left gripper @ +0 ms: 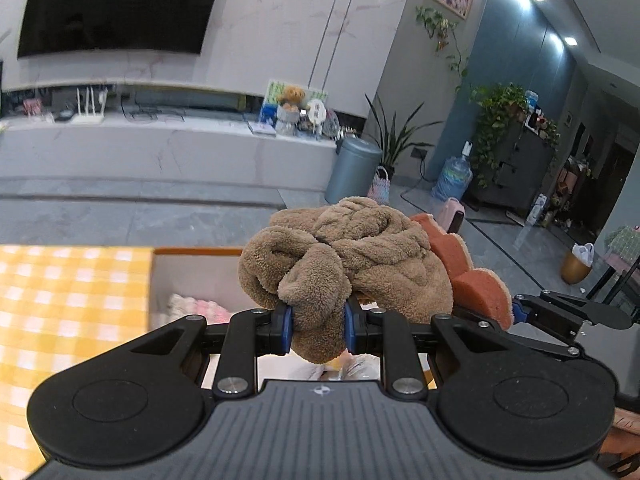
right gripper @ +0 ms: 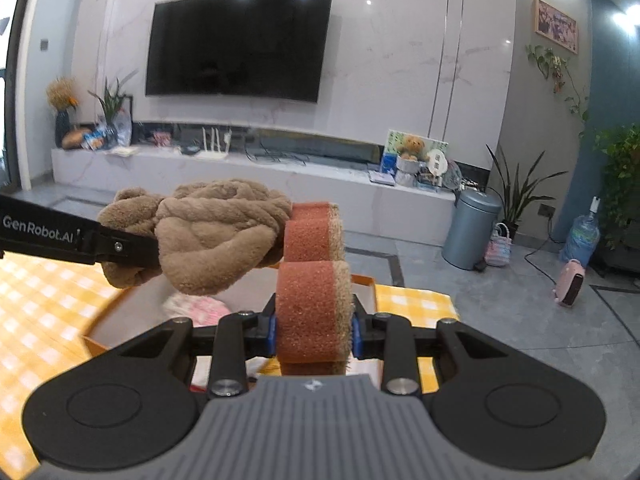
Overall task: Organize soft objects
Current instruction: 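Carry the towel and sponge over the orange box and open both grippers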
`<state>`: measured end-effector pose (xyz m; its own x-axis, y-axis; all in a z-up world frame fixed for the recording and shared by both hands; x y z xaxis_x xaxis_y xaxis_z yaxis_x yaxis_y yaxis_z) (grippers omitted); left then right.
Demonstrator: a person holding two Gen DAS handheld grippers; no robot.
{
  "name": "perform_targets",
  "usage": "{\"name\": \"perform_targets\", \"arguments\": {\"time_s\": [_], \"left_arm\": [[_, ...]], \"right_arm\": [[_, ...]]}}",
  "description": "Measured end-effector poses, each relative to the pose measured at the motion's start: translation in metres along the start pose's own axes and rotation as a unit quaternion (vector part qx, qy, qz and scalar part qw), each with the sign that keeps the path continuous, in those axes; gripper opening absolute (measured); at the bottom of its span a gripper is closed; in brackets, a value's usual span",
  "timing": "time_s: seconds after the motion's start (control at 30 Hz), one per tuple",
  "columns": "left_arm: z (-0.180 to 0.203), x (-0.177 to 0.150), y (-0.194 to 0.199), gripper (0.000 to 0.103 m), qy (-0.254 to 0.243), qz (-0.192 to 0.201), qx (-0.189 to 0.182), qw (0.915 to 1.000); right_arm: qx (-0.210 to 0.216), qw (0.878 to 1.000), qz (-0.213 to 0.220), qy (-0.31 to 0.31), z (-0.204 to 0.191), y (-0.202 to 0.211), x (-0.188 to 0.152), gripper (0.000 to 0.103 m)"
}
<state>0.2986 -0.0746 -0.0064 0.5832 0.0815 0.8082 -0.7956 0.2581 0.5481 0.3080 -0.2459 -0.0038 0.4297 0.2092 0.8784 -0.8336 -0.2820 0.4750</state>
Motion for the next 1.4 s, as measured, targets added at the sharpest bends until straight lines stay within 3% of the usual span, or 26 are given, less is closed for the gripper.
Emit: {"name": "perform_targets", "arguments": {"time_s": [0.47,0.97,1.1,1.13,1.23,1.27,1.33,1.4], "left_arm": [[-0.010,-0.017,-0.073,0.027,0.012,-0.072,-0.003,0.9973],[-0.009,-0.038,-0.097,0.028,-0.009,-0.120,0.024,0.9924],[-0.006,-0.042,-0.094,0.035,-0.017,-0.122,0.024,0.9921],[-0.005,-0.042,-0.092,0.044,-0.019,-0.120,0.025,0.9923],[-0.004,-0.039,-0.084,0.053,-0.019,-0.113,0.030,0.9930],[-0.001,-0.038,-0.082,0.055,-0.018,-0.111,0.032,0.9932],[-0.001,-0.034,-0.073,0.069,-0.018,-0.104,0.032,0.9939],[0.004,-0.028,-0.064,0.076,-0.032,-0.092,0.030,0.9948]], "right_arm": [[-0.017,0.996,-0.085,0.015,0.034,-0.091,-0.027,0.032],[-0.010,0.990,-0.133,0.037,0.035,-0.119,-0.048,0.032],[-0.009,0.990,-0.136,0.048,0.032,-0.116,-0.049,0.036],[-0.007,0.990,-0.133,0.049,0.032,-0.114,-0.047,0.037],[-0.004,0.990,-0.131,0.055,0.032,-0.108,-0.042,0.038],[-0.004,0.990,-0.129,0.057,0.032,-0.105,-0.040,0.042],[-0.010,0.991,-0.120,0.064,0.031,-0.097,-0.034,0.067],[-0.002,0.991,-0.117,0.068,0.027,-0.087,-0.029,0.071]]}}
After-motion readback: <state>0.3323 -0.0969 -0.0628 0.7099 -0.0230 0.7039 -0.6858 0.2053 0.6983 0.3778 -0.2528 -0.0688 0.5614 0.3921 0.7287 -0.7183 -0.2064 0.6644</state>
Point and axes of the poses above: each gripper's, at about its wrist camera, not at the fingertips, and y roughly against the way its jaws point, z to its right, x to its top, the point moved 5 cm from there along -y, roughly the way its jaws point, and after that the axes turned 6 degrees about x, right-handed, at the moved point
